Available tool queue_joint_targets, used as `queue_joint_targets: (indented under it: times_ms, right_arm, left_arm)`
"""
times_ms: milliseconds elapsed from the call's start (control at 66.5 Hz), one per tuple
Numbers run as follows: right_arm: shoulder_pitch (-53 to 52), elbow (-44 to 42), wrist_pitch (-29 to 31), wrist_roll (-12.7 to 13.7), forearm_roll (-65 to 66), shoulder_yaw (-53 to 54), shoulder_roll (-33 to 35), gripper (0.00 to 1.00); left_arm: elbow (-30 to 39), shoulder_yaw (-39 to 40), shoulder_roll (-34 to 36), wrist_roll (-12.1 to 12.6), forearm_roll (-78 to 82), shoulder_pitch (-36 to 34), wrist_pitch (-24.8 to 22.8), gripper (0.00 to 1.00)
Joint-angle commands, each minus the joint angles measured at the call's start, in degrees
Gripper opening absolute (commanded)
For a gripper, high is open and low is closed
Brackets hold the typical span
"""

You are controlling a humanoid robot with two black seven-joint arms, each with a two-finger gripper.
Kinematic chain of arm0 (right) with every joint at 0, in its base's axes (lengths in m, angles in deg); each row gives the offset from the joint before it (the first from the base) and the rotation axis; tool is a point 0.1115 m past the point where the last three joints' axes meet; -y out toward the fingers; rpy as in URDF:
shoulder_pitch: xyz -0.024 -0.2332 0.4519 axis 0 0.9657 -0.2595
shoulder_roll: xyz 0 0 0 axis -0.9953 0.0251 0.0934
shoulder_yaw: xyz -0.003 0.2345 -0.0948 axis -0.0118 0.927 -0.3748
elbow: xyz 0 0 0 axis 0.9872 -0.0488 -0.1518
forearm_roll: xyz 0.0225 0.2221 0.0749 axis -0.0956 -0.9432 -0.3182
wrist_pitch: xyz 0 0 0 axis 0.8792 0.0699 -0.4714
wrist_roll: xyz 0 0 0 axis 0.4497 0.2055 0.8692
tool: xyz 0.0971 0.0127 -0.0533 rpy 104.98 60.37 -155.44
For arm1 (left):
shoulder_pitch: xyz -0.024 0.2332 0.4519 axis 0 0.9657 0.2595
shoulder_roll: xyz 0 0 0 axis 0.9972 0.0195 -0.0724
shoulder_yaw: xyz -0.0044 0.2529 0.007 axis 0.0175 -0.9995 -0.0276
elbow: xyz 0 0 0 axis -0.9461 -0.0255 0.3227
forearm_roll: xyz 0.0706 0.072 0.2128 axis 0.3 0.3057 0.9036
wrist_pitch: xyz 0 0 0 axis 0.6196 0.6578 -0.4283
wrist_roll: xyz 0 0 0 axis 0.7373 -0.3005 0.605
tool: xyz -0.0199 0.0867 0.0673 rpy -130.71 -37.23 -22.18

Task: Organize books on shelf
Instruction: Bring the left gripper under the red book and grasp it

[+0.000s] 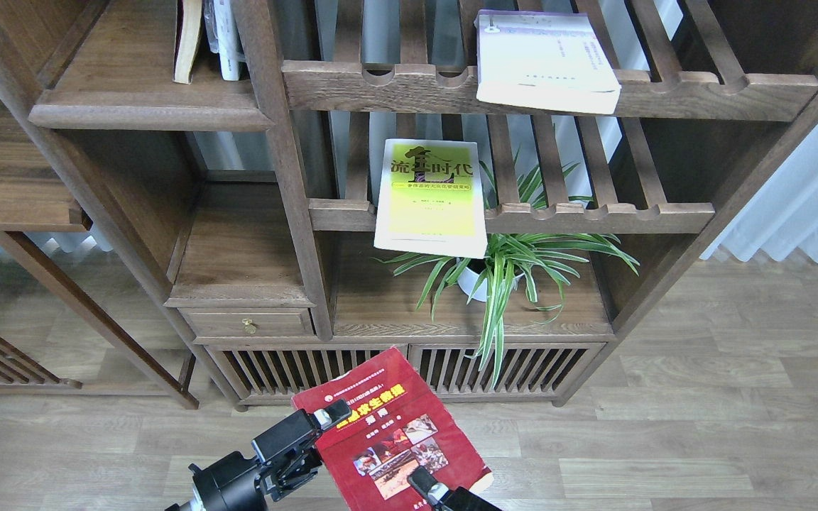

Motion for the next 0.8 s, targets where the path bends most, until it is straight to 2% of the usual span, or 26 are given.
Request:
queue_joint_targets:
  times_ms: [0,225,316,391,481,781]
  right_arm:
    - [0.4,0.1,0.0,5.8,0.4,-3.4,-0.5,0.03]
    - [1.6,0.1,0.0,5.8,2.4,-3.5,-0.9,0.03]
    - [2.3,0.1,0.0,5.8,2.6,-3.5,-1.1,0.03]
    - [2.8,0.1,0.0,5.9,2.6,-3.5,-1.0,0.03]
    - [3.1,0.1,0.0,6.3,2.7,-3.6,-0.8,0.03]
    - [4.1,-0.2,0.0,6.8,3.6,-5.0,-0.9,0.04]
  left_arm:
    - [0.0,-1.5,1.5,0.0,0.0,-0.1,0.0,0.81]
    - [0.2,-1.9,1.7,0.1,0.0,-0.1,0.0,0.64]
    - [0.2,-1.9,1.5,0.1,0.0,-0.1,0.0,0.61]
    - [0.2,-1.9,1.4,0.0,0.0,-0.1,0.0,0.62]
    - [0.3,-1.8,1.3,0.1,0.1,-0.2,0.0,0.68]
    - [0.3,-1.5,1.2,0.1,0.2,-0.2,0.0,0.74]
